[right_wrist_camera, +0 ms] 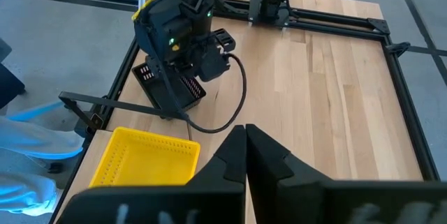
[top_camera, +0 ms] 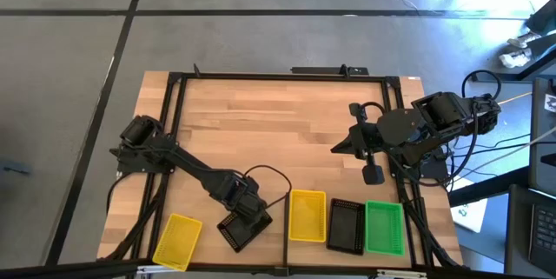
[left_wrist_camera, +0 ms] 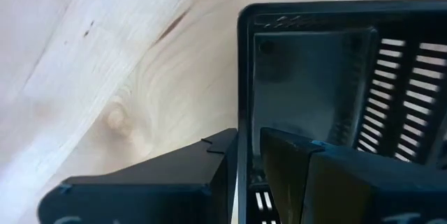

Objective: Stack baskets on shelf by color
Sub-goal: Stack the black bin on top of the black bins on the shelf

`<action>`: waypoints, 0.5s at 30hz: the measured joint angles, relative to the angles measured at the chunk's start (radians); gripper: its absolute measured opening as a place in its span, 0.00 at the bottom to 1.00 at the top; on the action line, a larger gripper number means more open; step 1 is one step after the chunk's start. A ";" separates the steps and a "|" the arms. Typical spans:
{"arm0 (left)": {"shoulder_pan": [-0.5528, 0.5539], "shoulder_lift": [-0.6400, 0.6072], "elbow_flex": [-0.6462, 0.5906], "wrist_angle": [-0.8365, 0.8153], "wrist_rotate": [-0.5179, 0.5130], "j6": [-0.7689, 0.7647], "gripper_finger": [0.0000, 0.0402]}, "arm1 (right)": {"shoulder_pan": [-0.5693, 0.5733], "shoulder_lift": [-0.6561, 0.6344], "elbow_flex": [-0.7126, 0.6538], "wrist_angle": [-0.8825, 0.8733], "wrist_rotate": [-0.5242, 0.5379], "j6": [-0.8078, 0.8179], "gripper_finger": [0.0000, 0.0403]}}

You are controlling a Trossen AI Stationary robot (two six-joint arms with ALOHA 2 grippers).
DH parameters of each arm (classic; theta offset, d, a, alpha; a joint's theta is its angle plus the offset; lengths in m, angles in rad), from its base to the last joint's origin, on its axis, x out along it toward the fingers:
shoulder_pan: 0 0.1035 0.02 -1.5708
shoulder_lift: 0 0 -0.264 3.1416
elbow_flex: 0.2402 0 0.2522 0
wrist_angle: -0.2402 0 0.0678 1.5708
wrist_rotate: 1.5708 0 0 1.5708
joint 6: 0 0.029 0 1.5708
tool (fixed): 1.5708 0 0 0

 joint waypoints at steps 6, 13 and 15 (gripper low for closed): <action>-0.008 0.043 0.000 0.004 0.002 0.006 0.14 | 0.000 0.000 0.000 0.000 0.000 0.000 0.00; -0.008 0.055 0.000 0.014 -0.005 0.034 0.14 | 0.000 0.000 0.000 0.001 0.000 0.000 0.00; -0.008 0.055 0.000 0.014 -0.008 0.072 0.14 | 0.000 0.000 0.000 0.001 0.000 0.000 0.00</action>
